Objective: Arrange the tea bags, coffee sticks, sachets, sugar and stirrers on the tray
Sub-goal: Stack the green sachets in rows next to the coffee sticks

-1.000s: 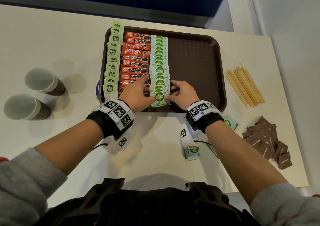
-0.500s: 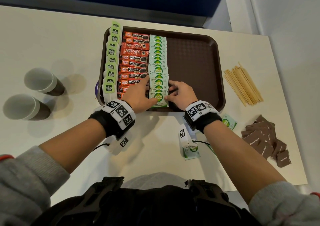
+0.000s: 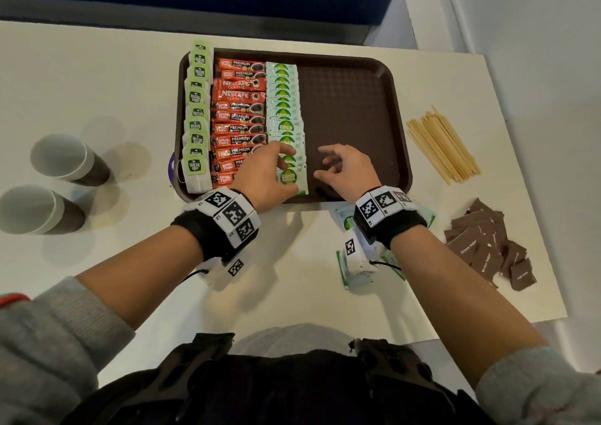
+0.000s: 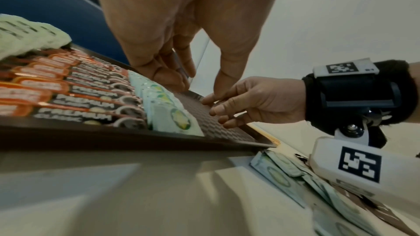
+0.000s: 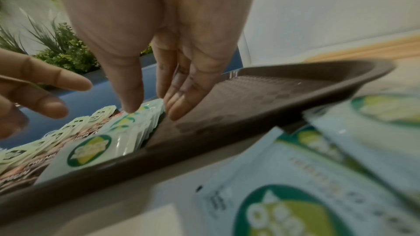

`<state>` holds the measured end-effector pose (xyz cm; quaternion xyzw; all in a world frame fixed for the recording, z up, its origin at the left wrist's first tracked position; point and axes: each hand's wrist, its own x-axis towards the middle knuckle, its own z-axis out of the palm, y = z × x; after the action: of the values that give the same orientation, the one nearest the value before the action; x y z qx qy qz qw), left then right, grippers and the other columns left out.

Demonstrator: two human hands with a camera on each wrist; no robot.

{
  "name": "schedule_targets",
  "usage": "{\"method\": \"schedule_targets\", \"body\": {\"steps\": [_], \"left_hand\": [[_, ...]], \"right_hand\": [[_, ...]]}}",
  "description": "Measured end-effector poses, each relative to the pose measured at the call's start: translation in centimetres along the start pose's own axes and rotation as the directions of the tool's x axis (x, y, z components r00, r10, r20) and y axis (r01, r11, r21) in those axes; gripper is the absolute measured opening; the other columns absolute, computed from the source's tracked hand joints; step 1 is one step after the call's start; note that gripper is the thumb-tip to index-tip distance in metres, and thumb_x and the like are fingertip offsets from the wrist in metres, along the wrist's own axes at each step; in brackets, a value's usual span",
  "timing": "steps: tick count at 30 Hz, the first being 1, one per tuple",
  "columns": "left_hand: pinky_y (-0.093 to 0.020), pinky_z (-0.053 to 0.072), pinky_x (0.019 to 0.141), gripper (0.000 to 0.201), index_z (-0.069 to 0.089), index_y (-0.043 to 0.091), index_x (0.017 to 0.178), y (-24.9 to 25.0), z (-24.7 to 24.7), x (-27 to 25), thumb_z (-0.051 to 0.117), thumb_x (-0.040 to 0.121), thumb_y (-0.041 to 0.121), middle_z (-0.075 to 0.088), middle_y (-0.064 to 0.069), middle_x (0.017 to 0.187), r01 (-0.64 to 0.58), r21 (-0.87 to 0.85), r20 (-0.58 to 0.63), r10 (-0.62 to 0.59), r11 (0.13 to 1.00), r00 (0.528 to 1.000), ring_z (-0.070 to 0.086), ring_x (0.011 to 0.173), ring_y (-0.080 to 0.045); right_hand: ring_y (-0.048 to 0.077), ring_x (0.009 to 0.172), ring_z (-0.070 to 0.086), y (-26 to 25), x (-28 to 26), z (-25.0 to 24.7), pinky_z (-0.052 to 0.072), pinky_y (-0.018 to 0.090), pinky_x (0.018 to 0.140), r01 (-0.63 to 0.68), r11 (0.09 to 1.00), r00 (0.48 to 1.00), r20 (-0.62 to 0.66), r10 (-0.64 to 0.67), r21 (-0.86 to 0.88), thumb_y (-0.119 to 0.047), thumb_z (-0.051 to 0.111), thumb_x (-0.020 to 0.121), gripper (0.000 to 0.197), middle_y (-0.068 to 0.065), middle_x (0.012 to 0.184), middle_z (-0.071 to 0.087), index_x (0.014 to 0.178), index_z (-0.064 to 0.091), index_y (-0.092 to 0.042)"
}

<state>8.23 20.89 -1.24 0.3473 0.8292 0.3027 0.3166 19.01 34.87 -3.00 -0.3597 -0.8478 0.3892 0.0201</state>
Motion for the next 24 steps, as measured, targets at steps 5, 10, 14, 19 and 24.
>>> {"method": "schedule_targets", "body": {"steps": [5,10,14,19,24], "left_hand": [[-0.021,0.038,0.072,0.044,0.059,0.02,0.114,1.8,2.2,-1.3,0.076,0.073,0.02,0.057,0.004,0.099,-0.135,0.06,0.146,0.125,0.989,0.981,0.049,0.076,-0.011],[-0.024,0.041,0.084,0.057,0.055,0.02,0.121,3.4,5.5,-2.7,0.08,0.071,0.027,0.054,-0.003,0.115,-0.255,0.185,0.346,0.18,0.949,0.921,0.053,0.096,-0.014],[-0.033,0.036,0.099,0.077,0.043,0.023,0.134,4.1,8.0,-3.9,0.081,0.069,0.036,0.043,-0.006,0.131,-0.343,0.325,0.427,0.187,0.881,0.885,0.042,0.119,-0.025],[-0.042,0.03,0.111,0.097,0.026,0.024,0.146,4.4,10.7,-4.3,0.078,0.068,0.05,0.018,-0.007,0.155,-0.407,0.507,0.468,0.154,0.76,0.87,0.02,0.138,-0.03],[-0.043,0.035,0.101,0.1,0.025,0.027,0.142,4.9,12.5,-4.5,0.079,0.064,0.056,0.029,-0.005,0.144,-0.331,0.568,0.364,0.13,0.754,0.922,0.03,0.128,-0.029]], "right_hand": [[0.011,0.08,0.053,1.6,-3.4,-2.6,0.045,0.022,0.081,-0.052,0.996,0.993,-0.109,0.044,-0.074,-0.017,0.073,0.079,0.031,0.0,0.096,0.057,0.109,0.066,-0.015],[0.018,0.108,0.052,5.1,-7.8,-5.6,0.037,0.023,0.09,-0.247,0.948,0.969,-0.085,0.234,-0.202,-0.024,0.08,0.072,0.058,0.006,0.119,0.051,0.124,0.056,-0.018],[0.028,0.133,0.03,8.0,-11.0,-6.9,0.03,0.036,0.107,-0.309,0.877,0.938,0.035,0.345,-0.369,-0.03,0.088,0.059,0.103,0.01,0.142,0.033,0.144,0.031,-0.018],[0.027,0.146,0.003,11.0,-11.6,-7.1,0.012,0.039,0.117,-0.253,0.829,0.922,0.134,0.363,-0.499,-0.032,0.089,0.056,0.128,0.01,0.158,0.002,0.151,0.004,-0.017],[0.032,0.136,0.022,11.5,-11.0,-6.8,0.027,0.044,0.112,-0.204,0.848,0.951,0.107,0.29,-0.49,-0.043,0.086,0.059,0.122,0.013,0.148,0.022,0.15,0.009,-0.015]]}}
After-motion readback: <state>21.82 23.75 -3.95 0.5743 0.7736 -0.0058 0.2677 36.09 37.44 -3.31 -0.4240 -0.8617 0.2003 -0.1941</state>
